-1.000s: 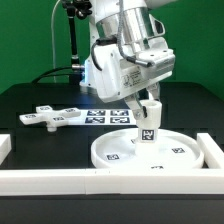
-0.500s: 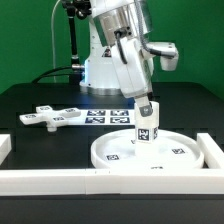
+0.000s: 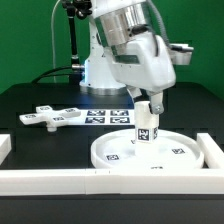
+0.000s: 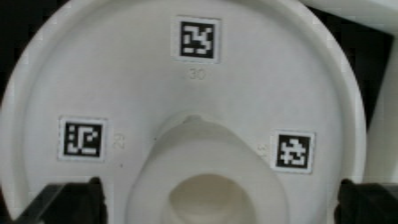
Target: Assemble round table
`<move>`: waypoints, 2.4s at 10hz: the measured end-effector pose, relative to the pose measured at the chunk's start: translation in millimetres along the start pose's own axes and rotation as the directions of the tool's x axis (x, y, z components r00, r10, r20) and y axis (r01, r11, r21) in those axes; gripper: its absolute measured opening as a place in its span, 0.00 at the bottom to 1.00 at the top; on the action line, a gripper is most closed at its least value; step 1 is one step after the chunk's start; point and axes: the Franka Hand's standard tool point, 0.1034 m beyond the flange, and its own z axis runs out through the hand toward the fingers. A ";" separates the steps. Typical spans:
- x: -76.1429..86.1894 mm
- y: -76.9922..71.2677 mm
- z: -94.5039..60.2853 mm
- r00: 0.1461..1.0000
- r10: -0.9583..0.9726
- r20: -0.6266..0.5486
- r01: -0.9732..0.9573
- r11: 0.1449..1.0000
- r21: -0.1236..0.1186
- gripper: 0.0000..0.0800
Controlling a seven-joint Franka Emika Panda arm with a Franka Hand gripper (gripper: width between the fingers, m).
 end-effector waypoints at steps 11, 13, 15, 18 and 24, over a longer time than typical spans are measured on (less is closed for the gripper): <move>2.6 -0.2 -1.5 0.370 -0.928 0.040 0.926 0.364 -0.101 0.81; 1.9 -4.7 -4.0 0.184 -0.980 0.081 0.978 0.175 -0.113 0.81; 3.4 -4.7 -4.2 0.039 -0.995 0.095 0.994 0.029 -0.101 0.81; 4.6 -4.5 -3.4 -0.192 -0.974 0.116 0.975 -0.203 -0.089 0.81; 2.2 -3.7 1.6 -0.606 -0.777 0.168 0.780 -0.622 -0.063 0.81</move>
Offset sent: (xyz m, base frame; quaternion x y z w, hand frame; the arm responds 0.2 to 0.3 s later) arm 0.0000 0.0000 0.0000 0.0000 0.0000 -0.1296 0.9916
